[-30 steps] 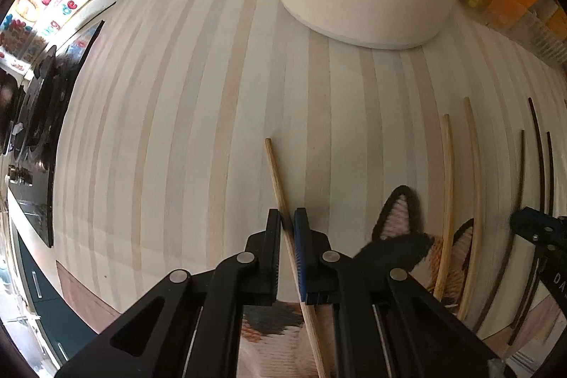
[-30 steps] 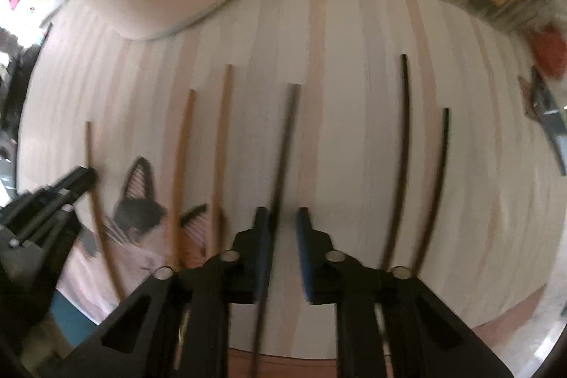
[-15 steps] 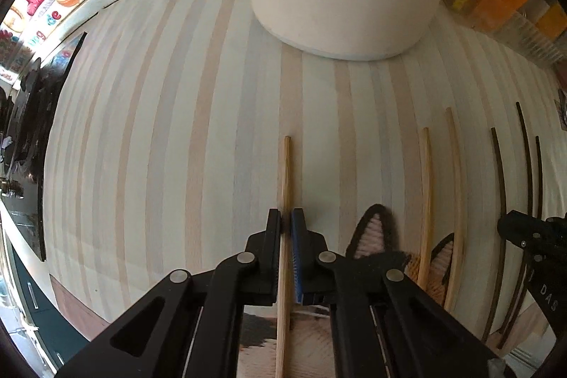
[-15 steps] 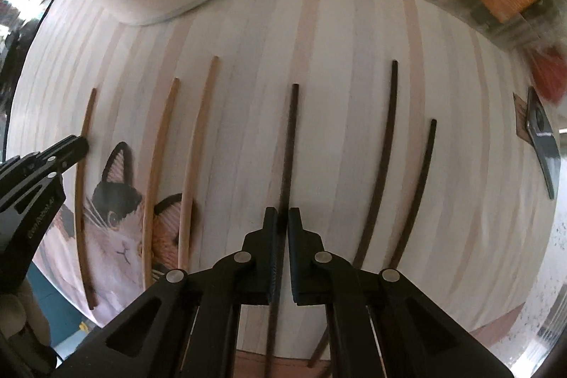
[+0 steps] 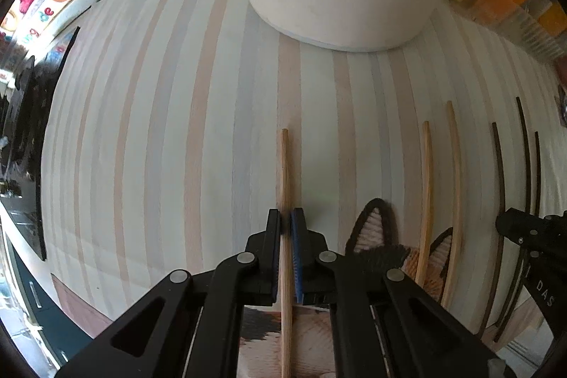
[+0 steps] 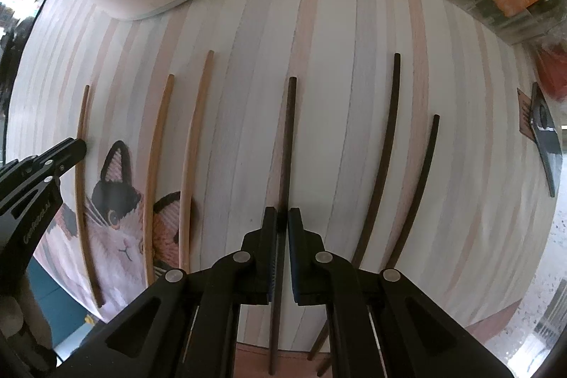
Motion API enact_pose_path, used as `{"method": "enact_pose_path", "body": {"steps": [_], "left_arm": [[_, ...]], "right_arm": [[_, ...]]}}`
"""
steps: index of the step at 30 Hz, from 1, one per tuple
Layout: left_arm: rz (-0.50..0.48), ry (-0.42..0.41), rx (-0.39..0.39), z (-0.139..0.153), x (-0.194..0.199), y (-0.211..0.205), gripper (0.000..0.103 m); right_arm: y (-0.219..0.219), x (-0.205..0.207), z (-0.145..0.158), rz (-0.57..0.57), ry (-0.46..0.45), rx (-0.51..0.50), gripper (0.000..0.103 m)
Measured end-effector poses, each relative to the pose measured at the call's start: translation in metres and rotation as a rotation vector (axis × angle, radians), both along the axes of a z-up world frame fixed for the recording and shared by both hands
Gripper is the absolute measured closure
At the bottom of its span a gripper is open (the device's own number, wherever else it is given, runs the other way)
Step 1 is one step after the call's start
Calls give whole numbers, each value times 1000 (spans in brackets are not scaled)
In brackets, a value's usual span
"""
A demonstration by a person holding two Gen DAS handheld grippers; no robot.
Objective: Organize utensils
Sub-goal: 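Grasp a light wooden chopstick with the left tool while the right grasps a dark one, then lift both held chopsticks and carry them over the cream holder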
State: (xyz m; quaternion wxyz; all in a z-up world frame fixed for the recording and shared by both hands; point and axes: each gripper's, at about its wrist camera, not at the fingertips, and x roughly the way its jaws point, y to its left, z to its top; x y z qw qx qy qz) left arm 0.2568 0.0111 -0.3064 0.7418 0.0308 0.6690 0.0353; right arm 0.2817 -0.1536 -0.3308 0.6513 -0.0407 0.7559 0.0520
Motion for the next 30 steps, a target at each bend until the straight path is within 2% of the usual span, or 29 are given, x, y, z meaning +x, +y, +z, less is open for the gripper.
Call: {"method": "enact_pose_path", "body": {"steps": [4,8,14,22,26,30], "left_arm": [[-5,-12,24,-1,-1,-5,99],[14,-32,37,4,-8,-6,99],[40,-107,29,37,-29,12,100],[64,-235,-25,97,-38,16,100],[76,-332,-42,135,-42,23,100],[89,-464,-38,179,-40,21,100]], "right_arm": [[8,0,4,-14,-14,-22,96],[6,-4,7,-39,-45,-1,97],[-6,-16,30,-65,-109,49,97],[-20,-25,91,-96,-229,148,98],[-32,-24,130,-105,-321,185,98],[-31,-16,170,-114,-422,217,98]]}}
